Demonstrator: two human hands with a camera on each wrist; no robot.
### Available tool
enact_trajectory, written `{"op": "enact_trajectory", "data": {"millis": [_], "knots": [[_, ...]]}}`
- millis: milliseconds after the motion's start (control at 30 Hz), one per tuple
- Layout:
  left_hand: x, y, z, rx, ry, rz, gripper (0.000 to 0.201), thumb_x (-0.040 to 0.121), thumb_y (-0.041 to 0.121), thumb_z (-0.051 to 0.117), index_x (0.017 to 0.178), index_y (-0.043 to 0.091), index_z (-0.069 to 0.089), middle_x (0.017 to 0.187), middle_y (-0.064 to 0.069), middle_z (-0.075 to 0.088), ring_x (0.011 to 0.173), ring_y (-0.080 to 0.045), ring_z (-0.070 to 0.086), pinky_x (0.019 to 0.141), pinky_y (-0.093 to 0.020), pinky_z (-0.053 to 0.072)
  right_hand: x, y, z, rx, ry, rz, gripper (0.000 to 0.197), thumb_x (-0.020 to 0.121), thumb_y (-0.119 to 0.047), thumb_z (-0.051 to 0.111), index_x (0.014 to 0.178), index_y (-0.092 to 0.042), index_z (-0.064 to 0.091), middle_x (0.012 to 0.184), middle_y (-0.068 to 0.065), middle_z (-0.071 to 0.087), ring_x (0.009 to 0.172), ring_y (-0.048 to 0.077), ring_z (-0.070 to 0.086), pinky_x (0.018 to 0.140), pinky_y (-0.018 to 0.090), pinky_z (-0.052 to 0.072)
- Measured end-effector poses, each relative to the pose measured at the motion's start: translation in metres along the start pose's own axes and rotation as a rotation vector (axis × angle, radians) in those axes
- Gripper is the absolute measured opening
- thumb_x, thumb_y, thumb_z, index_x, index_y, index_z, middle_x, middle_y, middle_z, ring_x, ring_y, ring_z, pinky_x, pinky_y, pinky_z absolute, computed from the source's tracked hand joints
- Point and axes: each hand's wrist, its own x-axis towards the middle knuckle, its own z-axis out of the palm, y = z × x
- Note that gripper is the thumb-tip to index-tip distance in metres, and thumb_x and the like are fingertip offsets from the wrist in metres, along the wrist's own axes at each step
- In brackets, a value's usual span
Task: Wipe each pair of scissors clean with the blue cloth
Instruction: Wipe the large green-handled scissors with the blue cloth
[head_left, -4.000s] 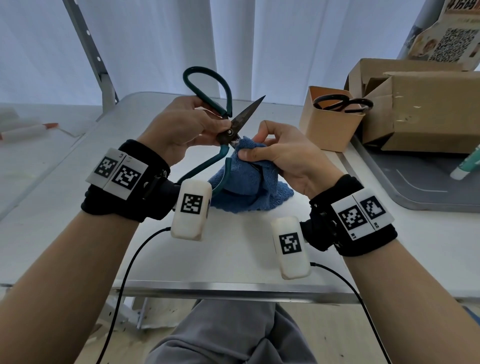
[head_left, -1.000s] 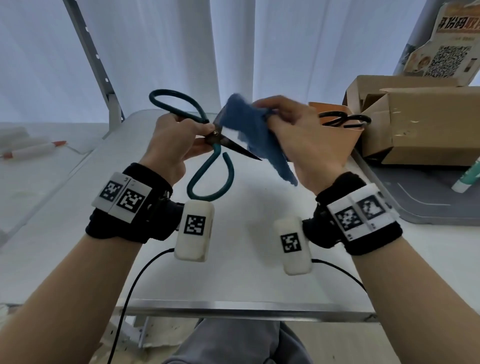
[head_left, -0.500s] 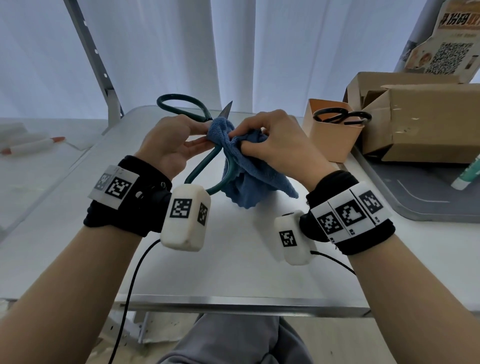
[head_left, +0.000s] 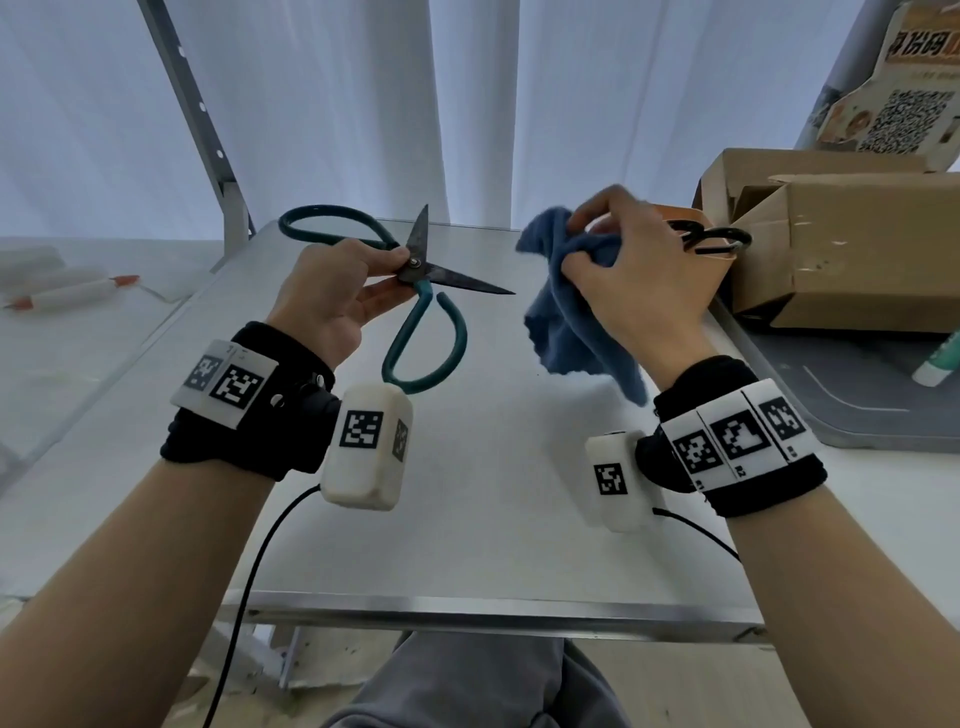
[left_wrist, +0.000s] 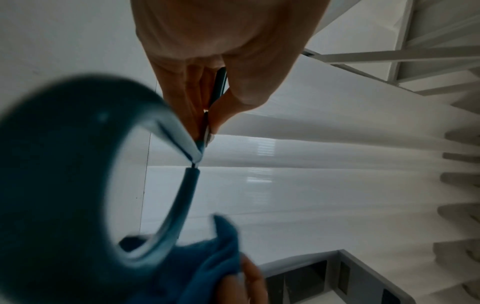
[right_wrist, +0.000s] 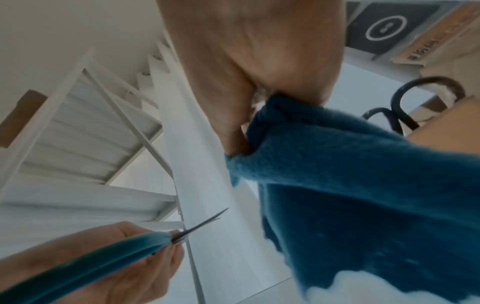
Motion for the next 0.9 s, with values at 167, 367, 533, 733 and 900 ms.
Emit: {"op": "enact_trajectory", "data": {"millis": [167,367,533,733,900], "knots": [[-0.006,-0.002,0.014,0.078,-0.020,0.062,0.019,0.090,-0.006,0.062,0.109,-0.006,0.064,0.086,-0.010,0.073,0.072,-0.018,0.075,0.068,-0.026,0.059,-0.003,-0.025,0.010,0.223,-0.119,-0.118,0.019,0.092,-0.019,0.062,0.111,-0.019,0.064,0.104,0.000,0.067,0.086,-0.003,0.059,0.070,0.002,0.041],[-0.015,-0.001,0.021,0.210,-0.098,0.154,0.026,0.091,-0.006,0.059,0.116,-0.010,0.063,0.105,-0.017,0.073,0.080,-0.022,0.075,0.068,-0.025,0.059,0.007,-0.021,0.030,0.031,-0.386,-0.097,0.022,0.090,-0.033,0.069,0.102,-0.015,0.068,0.084,-0.004,0.062,0.073,-0.001,0.052,0.061,0.003,0.036],[-0.017,-0.001,0.019,0.273,-0.129,0.127,0.017,0.093,-0.005,0.057,0.108,-0.006,0.066,0.096,-0.013,0.073,0.078,-0.021,0.074,0.068,-0.026,0.059,0.008,-0.023,0.023,0.056,-0.495,-0.089,0.019,0.088,-0.030,0.073,0.098,-0.014,0.070,0.085,-0.003,0.065,0.075,0.000,0.056,0.060,0.006,0.040],[-0.019,0.009,0.018,0.314,-0.201,0.143,0.010,0.091,-0.001,0.065,0.100,0.002,0.067,0.091,-0.009,0.072,0.081,-0.019,0.072,0.072,-0.028,0.060,0.002,-0.020,0.021,0.235,-0.560,0.029,0.024,0.089,-0.030,0.070,0.095,-0.007,0.069,0.094,0.013,0.072,0.093,0.028,0.068,0.089,0.049,0.055],[-0.020,0.013,0.016,0.310,-0.207,0.131,0.007,0.090,0.000,0.066,0.095,0.004,0.066,0.096,-0.012,0.070,0.087,-0.022,0.071,0.079,-0.033,0.062,-0.001,-0.022,0.023,0.311,-0.563,0.076,0.018,0.090,-0.029,0.069,0.098,-0.013,0.071,0.097,0.007,0.074,0.096,0.024,0.070,0.093,0.051,0.054]]}}
